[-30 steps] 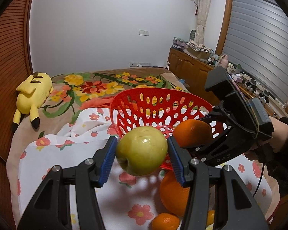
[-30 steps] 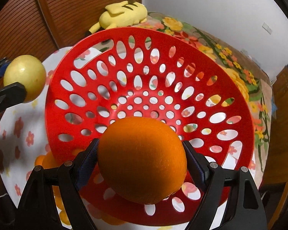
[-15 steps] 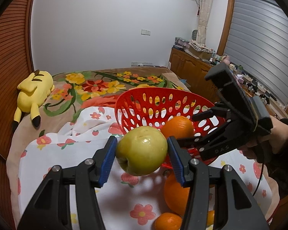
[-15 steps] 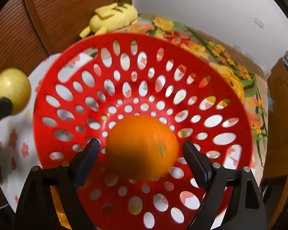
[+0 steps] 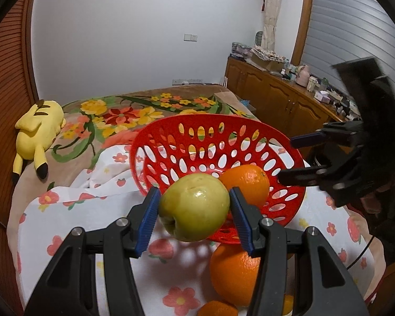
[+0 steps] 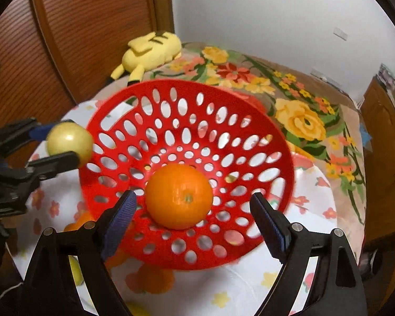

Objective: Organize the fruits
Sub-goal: 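Lower the orange into the red basket and open the right gripper while the left gripper drops the apple in, then withdraw both grippers from the basket back toward the loose fruit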

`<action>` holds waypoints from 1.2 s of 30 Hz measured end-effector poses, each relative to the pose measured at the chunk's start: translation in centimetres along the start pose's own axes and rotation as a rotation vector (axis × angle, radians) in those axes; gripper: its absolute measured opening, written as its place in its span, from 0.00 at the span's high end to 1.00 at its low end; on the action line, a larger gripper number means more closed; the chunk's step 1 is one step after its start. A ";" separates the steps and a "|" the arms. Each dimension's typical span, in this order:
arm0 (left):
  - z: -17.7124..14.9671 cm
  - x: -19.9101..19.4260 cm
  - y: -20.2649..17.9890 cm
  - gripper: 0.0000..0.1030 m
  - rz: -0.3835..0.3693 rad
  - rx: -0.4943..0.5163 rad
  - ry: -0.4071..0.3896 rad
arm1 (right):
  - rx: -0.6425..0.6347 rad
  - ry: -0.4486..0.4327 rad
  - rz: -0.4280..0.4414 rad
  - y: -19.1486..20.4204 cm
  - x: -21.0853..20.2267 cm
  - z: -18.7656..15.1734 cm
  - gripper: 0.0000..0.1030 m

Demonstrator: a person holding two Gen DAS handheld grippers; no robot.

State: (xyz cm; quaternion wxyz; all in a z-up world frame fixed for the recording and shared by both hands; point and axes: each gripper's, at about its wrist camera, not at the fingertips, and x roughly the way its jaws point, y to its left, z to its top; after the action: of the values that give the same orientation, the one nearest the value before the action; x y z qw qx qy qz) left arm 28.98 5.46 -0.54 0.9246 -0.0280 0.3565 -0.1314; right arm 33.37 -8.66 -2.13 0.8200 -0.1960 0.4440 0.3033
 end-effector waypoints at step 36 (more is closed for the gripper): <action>-2.3 -5.1 -4.4 0.37 0.028 0.046 -0.037 | 0.068 -0.185 0.000 1.3 -10.3 -5.7 0.13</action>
State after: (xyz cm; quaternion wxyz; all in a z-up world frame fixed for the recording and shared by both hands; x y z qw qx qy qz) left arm 22.78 2.66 1.70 0.9332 -0.0041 0.3366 -0.1259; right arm 24.70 -14.39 3.55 0.8638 -0.1393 0.3764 0.3047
